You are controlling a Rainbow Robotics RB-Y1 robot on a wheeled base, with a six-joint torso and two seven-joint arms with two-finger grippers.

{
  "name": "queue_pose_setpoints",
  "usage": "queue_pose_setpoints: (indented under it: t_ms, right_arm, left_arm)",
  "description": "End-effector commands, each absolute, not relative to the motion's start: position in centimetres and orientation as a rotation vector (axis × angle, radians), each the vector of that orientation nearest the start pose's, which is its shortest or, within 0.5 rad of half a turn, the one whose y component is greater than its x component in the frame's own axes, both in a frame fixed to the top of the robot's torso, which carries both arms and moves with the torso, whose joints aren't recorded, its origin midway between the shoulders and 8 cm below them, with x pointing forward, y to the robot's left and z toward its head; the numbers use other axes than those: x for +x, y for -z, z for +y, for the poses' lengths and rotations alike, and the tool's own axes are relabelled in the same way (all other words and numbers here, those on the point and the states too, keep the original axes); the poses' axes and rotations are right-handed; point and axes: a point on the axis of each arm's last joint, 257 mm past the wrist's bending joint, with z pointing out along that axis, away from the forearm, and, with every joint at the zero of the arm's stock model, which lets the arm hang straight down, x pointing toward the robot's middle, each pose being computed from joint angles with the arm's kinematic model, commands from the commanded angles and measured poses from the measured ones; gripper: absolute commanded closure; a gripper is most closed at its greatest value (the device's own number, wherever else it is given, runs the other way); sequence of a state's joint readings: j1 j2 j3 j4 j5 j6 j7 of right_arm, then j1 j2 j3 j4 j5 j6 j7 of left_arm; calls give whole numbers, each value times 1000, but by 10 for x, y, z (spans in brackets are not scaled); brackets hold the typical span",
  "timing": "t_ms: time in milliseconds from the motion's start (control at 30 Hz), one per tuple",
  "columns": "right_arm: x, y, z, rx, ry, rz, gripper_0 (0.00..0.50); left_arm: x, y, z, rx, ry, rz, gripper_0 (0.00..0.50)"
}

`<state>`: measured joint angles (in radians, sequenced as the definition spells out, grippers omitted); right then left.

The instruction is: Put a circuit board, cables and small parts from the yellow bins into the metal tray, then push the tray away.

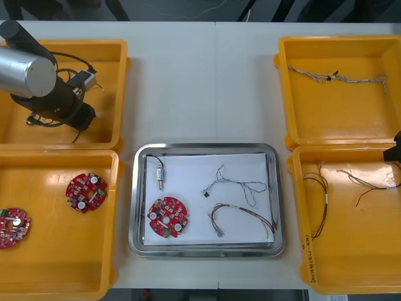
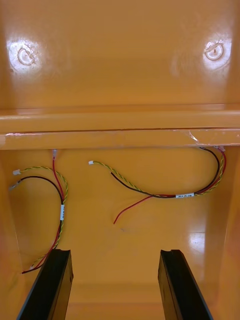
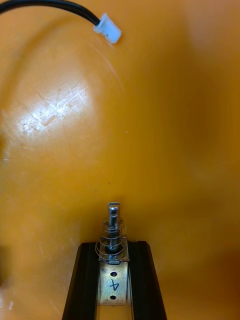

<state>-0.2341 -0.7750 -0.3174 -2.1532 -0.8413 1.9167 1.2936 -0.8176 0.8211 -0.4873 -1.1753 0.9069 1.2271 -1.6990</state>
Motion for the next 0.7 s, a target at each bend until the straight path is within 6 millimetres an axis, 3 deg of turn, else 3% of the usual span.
queue_pose_setpoints:
  t_ms: [33,200,400,700]
  right_arm:
    - [390,129,-387,84,48,2601,0]
    - [390,128,-386,83,46,2600,0]
    - [390,129,-386,84,46,2602,0]
    - [390,129,-386,84,46,2602,0]
  left_arm:
    - [576,241,319,500,-83,2609,500]
    - [576,240,319,496,-80,2608,500]
    - [573,223,322,468,-51,2622,500]
    - [569,171,328,447,-41,2622,500]
